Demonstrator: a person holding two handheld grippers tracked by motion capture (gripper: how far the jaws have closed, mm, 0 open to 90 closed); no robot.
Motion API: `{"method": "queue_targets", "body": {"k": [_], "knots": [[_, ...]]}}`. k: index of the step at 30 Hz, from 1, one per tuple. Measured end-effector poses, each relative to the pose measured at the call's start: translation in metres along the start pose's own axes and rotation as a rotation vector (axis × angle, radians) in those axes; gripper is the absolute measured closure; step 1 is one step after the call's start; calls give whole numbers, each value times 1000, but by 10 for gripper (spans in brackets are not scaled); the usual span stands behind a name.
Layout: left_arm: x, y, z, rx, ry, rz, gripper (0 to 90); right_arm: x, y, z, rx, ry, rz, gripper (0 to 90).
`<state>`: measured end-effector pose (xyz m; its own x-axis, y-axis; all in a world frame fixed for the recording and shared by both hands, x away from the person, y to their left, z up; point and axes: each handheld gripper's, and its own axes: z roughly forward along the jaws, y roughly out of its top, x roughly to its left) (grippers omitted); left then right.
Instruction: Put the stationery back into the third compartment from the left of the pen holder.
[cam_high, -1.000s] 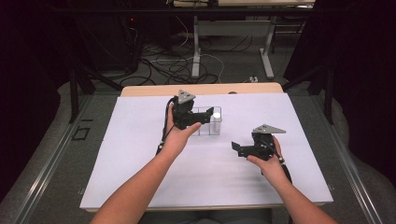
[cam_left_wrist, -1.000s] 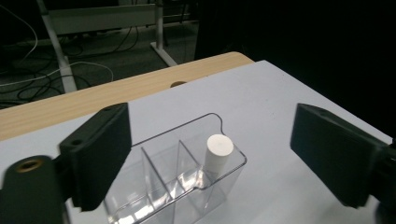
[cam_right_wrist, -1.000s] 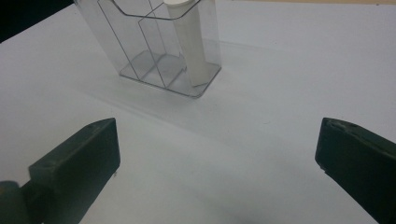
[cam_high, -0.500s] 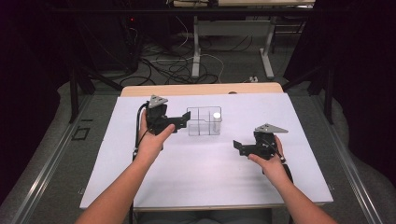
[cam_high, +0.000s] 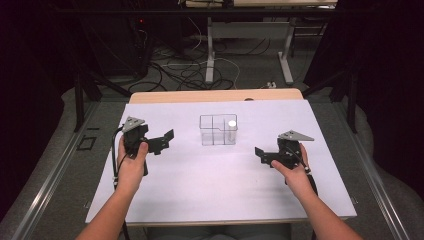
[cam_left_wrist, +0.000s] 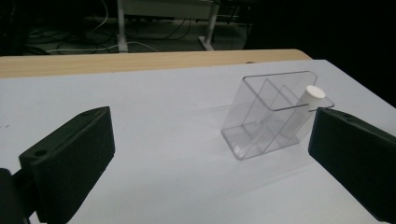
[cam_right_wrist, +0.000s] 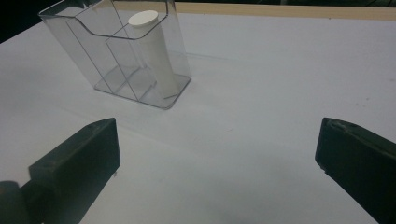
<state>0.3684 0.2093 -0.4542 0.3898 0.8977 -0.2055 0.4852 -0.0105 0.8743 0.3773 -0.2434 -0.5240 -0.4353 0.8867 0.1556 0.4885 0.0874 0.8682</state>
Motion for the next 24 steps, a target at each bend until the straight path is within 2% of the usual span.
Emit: {"method": "queue_targets", "body": {"k": [7,8,11,14,19,24], "knots": [[33,-21,-17,4,71,-54,6,-6,2,-3,1,-28,-15,0],[38,-26,-19,4,80,-73,7,-6,2,-3,0,-32,-15,0],[49,-35,-23,9,92,-98,9,-8,1,-2,6,-38,-12,0],[56,-44,-24,8,97,-113,14,-10,0,-1,16,-44,-13,0],[66,-57,-24,17,114,-113,16,-14,-1,0,25,-67,-27,0],[73,-63,-21,10,120,-135,24,-18,-2,1,30,-85,-35,0]]}}
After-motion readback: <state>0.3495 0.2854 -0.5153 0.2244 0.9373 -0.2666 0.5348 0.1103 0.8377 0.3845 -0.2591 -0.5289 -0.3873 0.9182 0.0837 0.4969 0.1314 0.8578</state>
